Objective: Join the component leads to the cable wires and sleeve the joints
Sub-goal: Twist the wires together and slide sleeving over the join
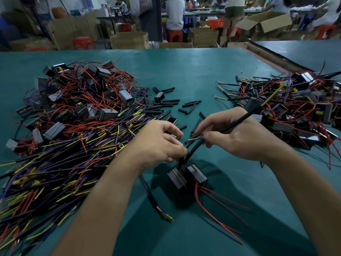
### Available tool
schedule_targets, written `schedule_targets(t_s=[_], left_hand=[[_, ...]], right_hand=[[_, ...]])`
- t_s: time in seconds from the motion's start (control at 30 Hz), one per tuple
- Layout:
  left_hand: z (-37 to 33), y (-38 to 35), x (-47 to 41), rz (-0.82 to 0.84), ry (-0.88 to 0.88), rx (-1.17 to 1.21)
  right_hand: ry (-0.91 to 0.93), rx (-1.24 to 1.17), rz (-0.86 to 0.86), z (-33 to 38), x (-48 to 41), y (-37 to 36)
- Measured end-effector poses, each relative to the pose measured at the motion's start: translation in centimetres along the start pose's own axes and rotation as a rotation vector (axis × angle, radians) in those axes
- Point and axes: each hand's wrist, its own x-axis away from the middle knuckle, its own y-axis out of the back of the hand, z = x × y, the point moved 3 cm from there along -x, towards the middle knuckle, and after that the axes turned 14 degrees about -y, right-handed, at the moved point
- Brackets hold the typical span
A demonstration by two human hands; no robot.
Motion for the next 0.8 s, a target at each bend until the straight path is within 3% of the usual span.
schedule_targets(t_s=[0.57,0.8], left_hand=[[0.1,0.1,-0.2,0.023,-0.023,0.016],[0.1,0.0,-0.2,0.015,-0.024,0.009]], right_hand=[[-0.042,0.013,0.058,-0.2,-0.1,-0.5],[-0.063,-0.051,-0.011,0.0,-0.2,-1.7]])
